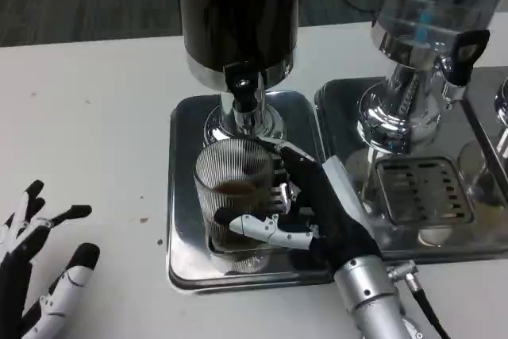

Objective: Grasp the cup under the faucet to collect the drink, then remove the cup.

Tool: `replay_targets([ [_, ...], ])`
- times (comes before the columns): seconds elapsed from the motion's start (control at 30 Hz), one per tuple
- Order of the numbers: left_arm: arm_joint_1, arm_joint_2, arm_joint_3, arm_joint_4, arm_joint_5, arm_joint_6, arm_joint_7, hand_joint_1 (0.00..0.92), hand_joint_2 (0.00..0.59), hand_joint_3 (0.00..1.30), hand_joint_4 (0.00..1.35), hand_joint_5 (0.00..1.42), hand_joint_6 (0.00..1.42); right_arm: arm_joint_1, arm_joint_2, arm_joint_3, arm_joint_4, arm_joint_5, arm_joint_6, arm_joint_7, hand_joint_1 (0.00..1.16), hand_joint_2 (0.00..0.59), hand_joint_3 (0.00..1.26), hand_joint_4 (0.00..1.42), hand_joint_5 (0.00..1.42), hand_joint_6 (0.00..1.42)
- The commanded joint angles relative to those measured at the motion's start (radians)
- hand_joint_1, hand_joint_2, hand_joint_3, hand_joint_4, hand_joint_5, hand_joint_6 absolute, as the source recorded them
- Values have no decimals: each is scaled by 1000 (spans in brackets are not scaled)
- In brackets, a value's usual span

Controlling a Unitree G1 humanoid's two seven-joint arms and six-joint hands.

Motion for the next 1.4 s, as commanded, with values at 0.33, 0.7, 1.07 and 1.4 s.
replay_targets([
  [0.33, 2, 4, -6, -2, -11, 13, -9, 0, 206, 343, 0, 60, 0, 9, 10, -15, 38, -19, -107, -107, 940, 155, 454, 591, 916, 1383],
  [0.7, -9, 8, -18, 8, -12, 12, -25, 0, 206, 302, 0, 48, 0, 23, 12, -40, 43, -37, -125, -150, 957, 129, 494, 619, 946, 1392],
  [1.07, -17, 13, -17, 17, -13, 10, -36, 0, 206, 296, 0, 48, 0, 33, 10, -47, 37, -67, -155, -208, 968, 102, 521, 636, 963, 1396],
  [1.4, -32, 25, -26, 30, -13, 6, -56, 0, 204, 269, 0, 44, 0, 64, 6, -53, -5, -107, -170, -274, 988, 80, 535, 641, 953, 1392],
])
